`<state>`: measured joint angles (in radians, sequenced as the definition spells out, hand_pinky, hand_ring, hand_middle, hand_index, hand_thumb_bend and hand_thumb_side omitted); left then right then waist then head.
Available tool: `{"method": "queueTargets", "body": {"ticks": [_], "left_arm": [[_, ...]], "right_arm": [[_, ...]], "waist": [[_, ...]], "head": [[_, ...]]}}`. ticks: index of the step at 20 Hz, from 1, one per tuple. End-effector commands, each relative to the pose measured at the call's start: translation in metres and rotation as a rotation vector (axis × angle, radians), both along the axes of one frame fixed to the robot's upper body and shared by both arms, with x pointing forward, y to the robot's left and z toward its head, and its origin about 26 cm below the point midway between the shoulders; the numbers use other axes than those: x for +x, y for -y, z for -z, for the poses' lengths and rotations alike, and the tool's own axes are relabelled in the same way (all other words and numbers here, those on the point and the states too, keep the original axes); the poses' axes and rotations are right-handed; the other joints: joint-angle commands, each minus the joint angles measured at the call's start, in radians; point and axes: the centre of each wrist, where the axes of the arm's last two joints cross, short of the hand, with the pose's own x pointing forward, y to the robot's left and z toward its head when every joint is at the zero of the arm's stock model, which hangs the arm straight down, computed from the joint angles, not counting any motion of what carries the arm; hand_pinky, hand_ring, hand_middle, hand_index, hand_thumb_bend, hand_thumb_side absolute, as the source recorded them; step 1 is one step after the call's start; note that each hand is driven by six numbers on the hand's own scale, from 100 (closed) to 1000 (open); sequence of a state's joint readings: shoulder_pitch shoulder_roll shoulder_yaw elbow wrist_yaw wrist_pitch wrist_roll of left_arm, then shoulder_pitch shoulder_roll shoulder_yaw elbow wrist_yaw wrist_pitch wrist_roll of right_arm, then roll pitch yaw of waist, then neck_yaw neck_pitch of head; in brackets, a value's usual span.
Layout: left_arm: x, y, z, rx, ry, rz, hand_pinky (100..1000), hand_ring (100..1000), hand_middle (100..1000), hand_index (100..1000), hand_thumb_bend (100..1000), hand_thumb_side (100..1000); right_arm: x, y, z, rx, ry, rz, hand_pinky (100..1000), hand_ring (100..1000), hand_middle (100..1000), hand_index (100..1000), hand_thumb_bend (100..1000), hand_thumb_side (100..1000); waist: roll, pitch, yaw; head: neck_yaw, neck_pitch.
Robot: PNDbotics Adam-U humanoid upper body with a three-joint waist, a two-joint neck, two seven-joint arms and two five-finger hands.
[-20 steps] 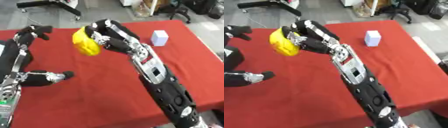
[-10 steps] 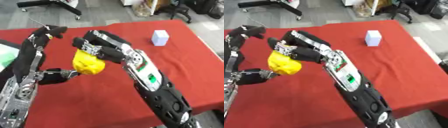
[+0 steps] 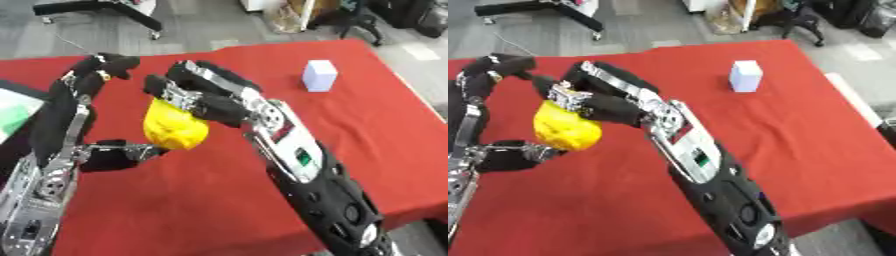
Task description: Pick up the objects with one hand, pass them to the other hand, and then place them into the box on the other side of the table.
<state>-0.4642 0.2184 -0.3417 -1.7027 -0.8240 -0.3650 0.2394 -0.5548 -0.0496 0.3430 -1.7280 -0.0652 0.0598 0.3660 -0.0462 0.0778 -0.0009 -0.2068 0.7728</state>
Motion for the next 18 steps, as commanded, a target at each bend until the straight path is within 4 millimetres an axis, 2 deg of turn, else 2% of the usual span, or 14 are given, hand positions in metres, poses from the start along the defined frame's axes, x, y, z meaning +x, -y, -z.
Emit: {"method": "queueTargets", "body": {"ticks": [1, 7, 18], "left_arm": [[-0.002, 0.0, -0.006, 0.019, 0.027, 0.008, 719, 592, 666, 843, 754, 371], [-0.003, 0.0, -0.004, 0.041, 0.028, 0.024, 724, 600, 679, 851, 793, 386], [-0.004, 0.007, -0.003, 0.026, 0.043, 0.092, 724, 603, 685, 854, 841, 406]], "right_arm": [[0.001, -0.001, -0.008, 0.016, 0.023, 0.011, 917, 305, 107, 164, 100, 633], [0.005, -0.001, -0.006, 0.022, 0.005, 0.053, 917, 305, 108, 164, 100, 636], [0.016, -0.006, 0.01, 0.013, -0.053, 0.294, 915, 301, 107, 164, 100, 642]], "waist": [[0.001, -0.01, -0.001], [0.0, -0.011, -0.001], [0.0, -0.009, -0.002]], "head": [[-0.004, -0.003], [-0.018, -0.003], [-0.027, -0.003]]}}
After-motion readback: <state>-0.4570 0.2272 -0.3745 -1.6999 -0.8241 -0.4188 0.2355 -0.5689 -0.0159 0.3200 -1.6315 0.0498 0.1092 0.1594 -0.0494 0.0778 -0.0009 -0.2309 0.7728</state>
